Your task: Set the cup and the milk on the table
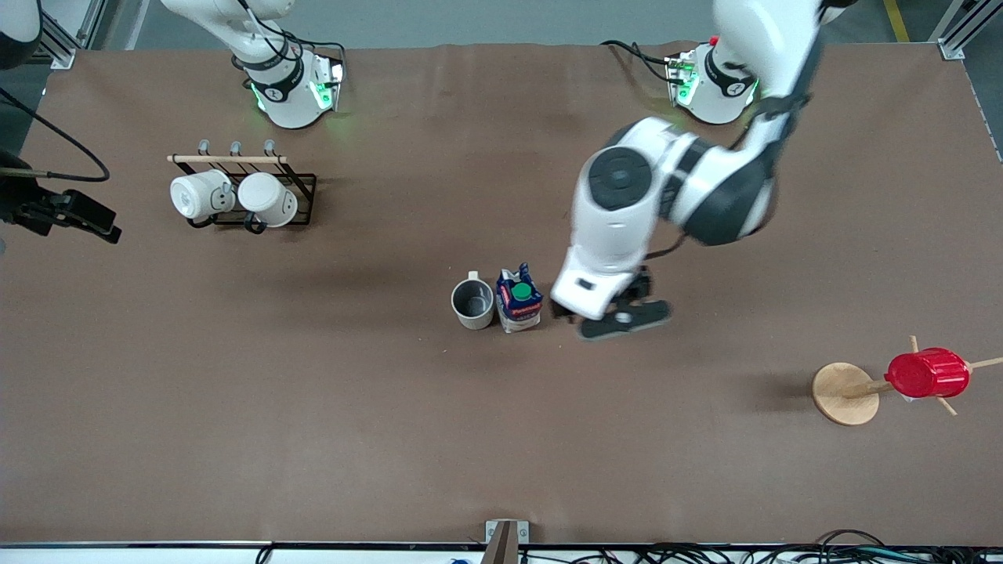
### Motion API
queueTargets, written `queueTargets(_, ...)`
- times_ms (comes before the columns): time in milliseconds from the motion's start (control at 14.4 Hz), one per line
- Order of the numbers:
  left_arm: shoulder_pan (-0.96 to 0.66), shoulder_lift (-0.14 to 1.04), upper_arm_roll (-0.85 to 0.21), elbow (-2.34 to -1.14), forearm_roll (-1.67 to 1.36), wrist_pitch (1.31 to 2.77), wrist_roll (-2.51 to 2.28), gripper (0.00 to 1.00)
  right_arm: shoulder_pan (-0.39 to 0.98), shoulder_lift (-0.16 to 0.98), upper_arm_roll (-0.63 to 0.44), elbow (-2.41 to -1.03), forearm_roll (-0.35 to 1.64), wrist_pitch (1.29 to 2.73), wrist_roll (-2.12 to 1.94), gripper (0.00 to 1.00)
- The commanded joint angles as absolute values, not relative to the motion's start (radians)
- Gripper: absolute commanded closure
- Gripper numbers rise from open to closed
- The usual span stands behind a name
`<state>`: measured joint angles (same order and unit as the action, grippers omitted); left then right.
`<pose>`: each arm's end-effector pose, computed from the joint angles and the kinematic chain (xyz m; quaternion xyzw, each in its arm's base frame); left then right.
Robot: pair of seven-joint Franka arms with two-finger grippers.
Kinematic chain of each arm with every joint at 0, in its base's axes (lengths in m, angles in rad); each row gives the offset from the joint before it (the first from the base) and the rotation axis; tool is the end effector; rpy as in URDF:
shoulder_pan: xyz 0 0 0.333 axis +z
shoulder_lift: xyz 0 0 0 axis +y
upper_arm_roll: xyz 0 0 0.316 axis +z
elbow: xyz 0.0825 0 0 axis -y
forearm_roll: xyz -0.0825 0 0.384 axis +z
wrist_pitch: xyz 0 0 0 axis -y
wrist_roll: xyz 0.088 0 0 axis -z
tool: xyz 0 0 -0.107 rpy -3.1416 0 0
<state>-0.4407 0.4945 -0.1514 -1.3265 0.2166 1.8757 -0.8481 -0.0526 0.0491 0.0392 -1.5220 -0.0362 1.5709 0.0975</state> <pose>0.6087 -0.3636 0.4584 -0.9913 -0.1081 -0.0678 0.0318 0.5698 -0.0121 0.6200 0.9983 -0.0554 0.0006 0.0171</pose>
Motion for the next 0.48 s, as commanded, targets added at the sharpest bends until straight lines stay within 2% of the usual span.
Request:
queueTargets(0, -0.349, 0.361, -0.161, -1.358, 0.227, 1.763, -0.696, 0.0, -0.04, 0.031, 0.044, -1.529, -0.021, 1.534, 0.083, 0.0)
queueTargets(415, -0.106, 0.244, -0.164, -1.365, 0.122, 1.62, -0.208, 0.0, -0.028, 0.029, 0.051, -1.529, -0.021, 1.543, 0.081, 0.0)
